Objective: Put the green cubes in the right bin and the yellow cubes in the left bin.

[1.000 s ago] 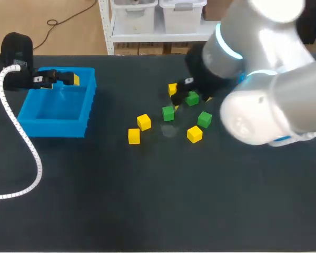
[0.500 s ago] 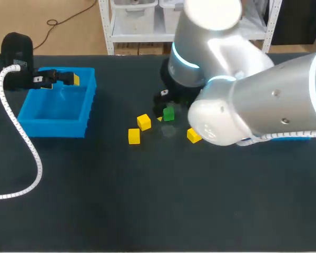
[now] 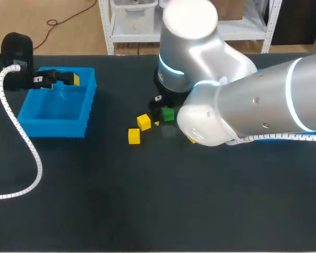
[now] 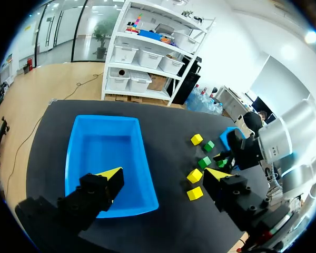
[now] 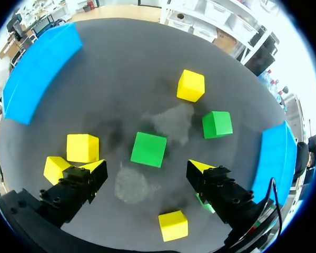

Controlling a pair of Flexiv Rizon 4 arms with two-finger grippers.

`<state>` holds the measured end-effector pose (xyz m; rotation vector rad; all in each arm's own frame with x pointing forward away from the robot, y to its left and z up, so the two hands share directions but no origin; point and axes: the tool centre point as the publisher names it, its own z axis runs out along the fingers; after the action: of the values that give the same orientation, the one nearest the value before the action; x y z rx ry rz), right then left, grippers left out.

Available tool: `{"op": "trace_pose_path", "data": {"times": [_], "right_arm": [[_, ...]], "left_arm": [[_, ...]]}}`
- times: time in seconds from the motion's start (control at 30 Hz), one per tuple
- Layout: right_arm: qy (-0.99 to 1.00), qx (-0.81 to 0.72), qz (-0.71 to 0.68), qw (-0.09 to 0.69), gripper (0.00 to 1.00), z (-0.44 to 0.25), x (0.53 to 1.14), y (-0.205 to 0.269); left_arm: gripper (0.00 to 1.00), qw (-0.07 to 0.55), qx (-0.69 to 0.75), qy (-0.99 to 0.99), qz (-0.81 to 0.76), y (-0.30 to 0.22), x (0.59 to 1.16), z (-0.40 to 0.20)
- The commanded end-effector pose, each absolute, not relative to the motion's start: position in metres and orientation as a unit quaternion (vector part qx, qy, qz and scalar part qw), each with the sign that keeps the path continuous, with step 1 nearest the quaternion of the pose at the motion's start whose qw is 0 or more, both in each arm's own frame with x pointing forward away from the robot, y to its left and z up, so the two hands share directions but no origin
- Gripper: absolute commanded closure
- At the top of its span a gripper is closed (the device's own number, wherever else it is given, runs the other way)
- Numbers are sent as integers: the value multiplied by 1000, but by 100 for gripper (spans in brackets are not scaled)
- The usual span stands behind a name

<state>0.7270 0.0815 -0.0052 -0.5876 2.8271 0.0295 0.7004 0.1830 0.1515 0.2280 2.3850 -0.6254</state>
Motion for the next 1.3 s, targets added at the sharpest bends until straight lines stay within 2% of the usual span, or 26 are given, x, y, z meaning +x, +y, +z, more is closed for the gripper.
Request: {"op": "trace_pose_path", "data": {"times": [0.03,0.33,0.4,0.43,0.67,0.93,1.1,1.3], "right_arm": [[971,-206,6,124,0,-13,736,84],[968,-215,-12,127,0,-21,748,89],[968,-215,-22,130,73,-23,750,90],[968,-214,-23,130,100,-24,750,90],[969,-208,-28,130,100,-26,750,88],[946,-246,-30,209,100,9,735,69],[924,-232,-23,302,100,69,737,29],[923,-132,-34,361,100,124,766,-54]], "left_arm": [[0,329,89,908,-243,184,700,150],[0,329,89,908,-243,184,700,150],[0,329,89,908,-243,184,700,150],[0,329,89,908,-243,184,700,150],[0,329,89,908,-243,184,700,150],[0,329,89,908,-243,184,700,150],[0,329,89,908,-243,184,700,150],[0,329,89,908,-243,184,700,150]]}}
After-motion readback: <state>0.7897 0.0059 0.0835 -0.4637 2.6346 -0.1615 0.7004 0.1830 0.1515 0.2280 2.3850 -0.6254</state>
